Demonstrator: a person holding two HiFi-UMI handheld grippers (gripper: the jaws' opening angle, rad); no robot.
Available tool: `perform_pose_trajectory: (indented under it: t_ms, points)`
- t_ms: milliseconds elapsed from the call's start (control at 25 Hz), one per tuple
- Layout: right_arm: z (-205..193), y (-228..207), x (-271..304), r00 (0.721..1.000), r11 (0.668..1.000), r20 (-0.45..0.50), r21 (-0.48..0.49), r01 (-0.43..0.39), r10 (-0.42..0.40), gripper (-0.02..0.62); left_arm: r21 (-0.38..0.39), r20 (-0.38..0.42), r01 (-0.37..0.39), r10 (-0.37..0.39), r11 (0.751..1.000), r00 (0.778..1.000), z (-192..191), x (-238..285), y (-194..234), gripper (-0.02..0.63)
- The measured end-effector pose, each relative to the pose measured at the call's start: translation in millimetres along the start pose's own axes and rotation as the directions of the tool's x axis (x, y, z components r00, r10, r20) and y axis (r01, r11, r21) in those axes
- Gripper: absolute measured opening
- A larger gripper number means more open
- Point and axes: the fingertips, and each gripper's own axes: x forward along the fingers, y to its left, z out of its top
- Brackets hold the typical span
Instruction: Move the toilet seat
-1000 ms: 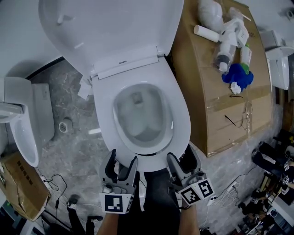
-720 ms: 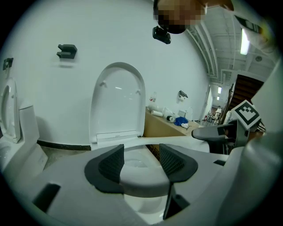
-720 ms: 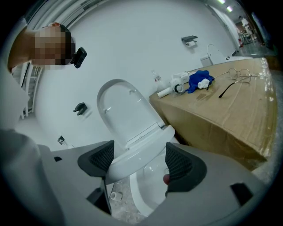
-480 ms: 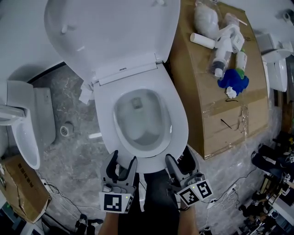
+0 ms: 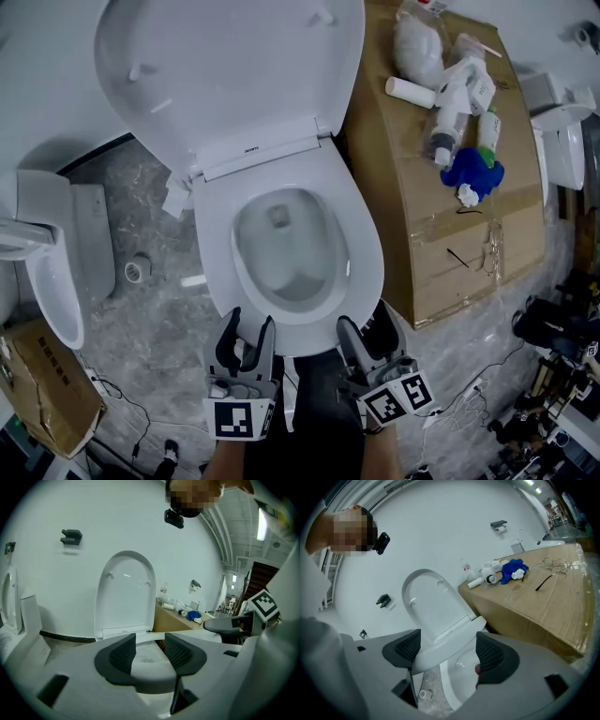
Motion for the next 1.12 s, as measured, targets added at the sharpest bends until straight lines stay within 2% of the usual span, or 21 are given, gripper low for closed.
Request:
perform_pose_trajectory:
  t_ms: [160, 240, 320, 400, 640, 800, 1120]
  points:
    - [8, 5, 1, 0.999, 1.0, 0.025, -0.01, 0.022, -0.021, 0.367, 0.009, 0.022, -0.001, 0.001, 1.0, 1.0, 11, 0, 2, 0.199]
    - [14, 9, 1, 0.999, 0.995, 0.034, -0.087, 0.043, -0.04, 0.367, 0.011, 0.023, 0.002, -0.002, 1.0, 1.0, 14, 1, 2, 0.196]
    - [21, 17, 2, 0.998, 0.977, 0.043, -0.209, 0.044, -0.036, 0.365, 0.005, 0.026, 0.002, -0.002, 1.0, 1.0, 19, 1, 3, 0.195]
    - [28, 26, 3, 0.999, 0.956, 0.045, -0.29, 0.03, -0.018, 0.334, 0.008, 0.042, 0.001, -0.001, 1.0, 0.999, 26, 2, 5, 0.192]
    - [39, 37, 9, 0.999, 0.937, 0.033, -0.348, -0.012, 0.025, 0.326, 0.012, 0.051, 0.025, -0.025, 1.0, 0.998, 37, 3, 7, 0.179]
    - [46, 51, 13, 0.997, 0.918, 0.022, -0.393, -0.054, 0.068, 0.251, 0.014, 0.062, 0.026, -0.027, 1.0, 0.998, 47, 3, 9, 0.169]
    - [62, 71, 23, 0.994, 0.888, 0.015, -0.451, -0.087, 0.104, 0.207, -0.007, 0.078, 0.027, -0.026, 1.0, 0.997, 67, 6, 15, 0.163]
